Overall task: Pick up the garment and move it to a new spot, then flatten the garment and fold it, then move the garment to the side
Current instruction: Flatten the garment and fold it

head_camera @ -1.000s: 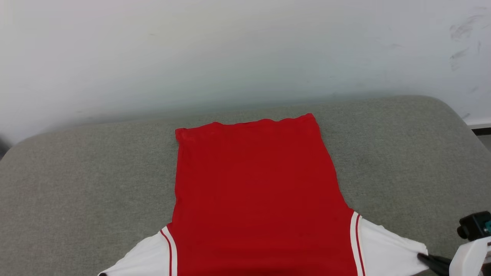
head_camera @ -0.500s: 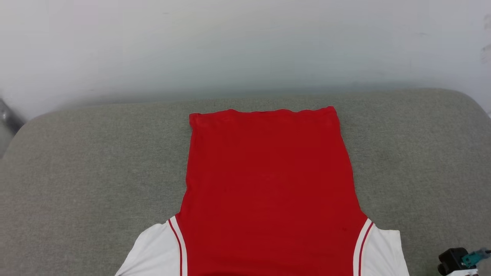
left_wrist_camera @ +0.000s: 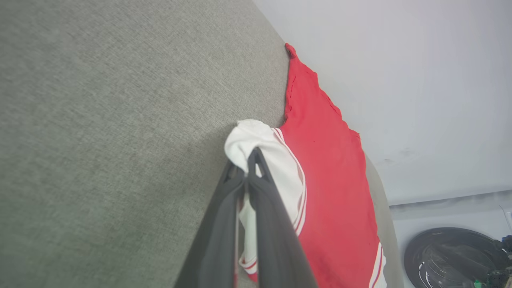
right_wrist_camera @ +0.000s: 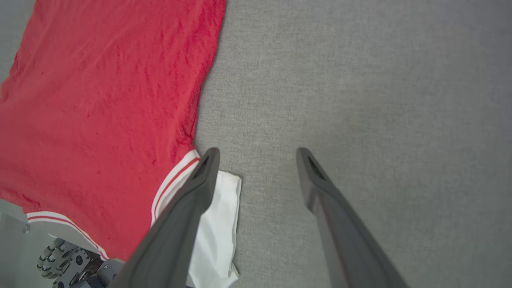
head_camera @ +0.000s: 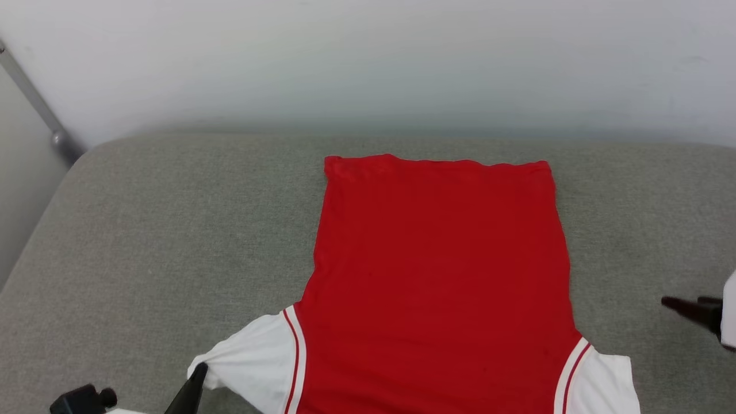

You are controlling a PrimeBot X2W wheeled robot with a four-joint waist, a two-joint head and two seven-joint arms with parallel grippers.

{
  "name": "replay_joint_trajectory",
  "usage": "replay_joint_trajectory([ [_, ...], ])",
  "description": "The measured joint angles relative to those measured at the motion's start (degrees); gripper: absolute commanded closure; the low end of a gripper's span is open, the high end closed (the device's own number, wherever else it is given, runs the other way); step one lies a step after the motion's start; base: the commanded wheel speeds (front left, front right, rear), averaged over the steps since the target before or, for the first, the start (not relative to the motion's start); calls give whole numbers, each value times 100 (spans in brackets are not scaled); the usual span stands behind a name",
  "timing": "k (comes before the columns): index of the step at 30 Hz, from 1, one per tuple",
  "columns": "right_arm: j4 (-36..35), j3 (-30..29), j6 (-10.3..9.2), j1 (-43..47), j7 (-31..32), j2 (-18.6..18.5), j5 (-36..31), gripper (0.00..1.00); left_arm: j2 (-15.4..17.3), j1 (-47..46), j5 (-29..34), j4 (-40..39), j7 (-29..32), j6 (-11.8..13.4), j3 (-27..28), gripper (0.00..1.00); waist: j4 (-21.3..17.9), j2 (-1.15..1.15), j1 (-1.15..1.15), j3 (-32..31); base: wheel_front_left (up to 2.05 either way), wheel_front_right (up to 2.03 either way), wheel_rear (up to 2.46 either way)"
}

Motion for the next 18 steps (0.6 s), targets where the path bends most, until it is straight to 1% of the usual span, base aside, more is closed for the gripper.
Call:
replay_joint_trajectory([
  [3,354,-293,0,-750,466,208,-444,0,-40,-241,98,-141,62,8,-103,100,159,0,0,127,0,0,0],
  [8,1062,-526,0,-2041,806,651,-1535,0,-111,-726,219,-199,214,-65,-245,100,427,0,0,495,0,0,0],
  [10,1292,-635,0,-2491,850,829,-1872,0,-148,-970,264,-210,213,-145,-238,100,525,0,0,691,0,0,0],
  [13,1600,-824,0,-3084,942,977,-2329,0,-265,-1392,349,-224,277,-309,-321,100,699,0,1,1017,0,0,0],
  [16,1830,-979,1,-3448,1013,1020,-2836,0,-349,-1666,404,-170,357,-481,-425,100,905,0,1,1351,0,0,0],
  [18,1842,-996,0,-3767,1066,1020,-3251,0,-365,-1807,445,-142,330,-561,-404,100,1024,0,1,1590,0,0,0],
])
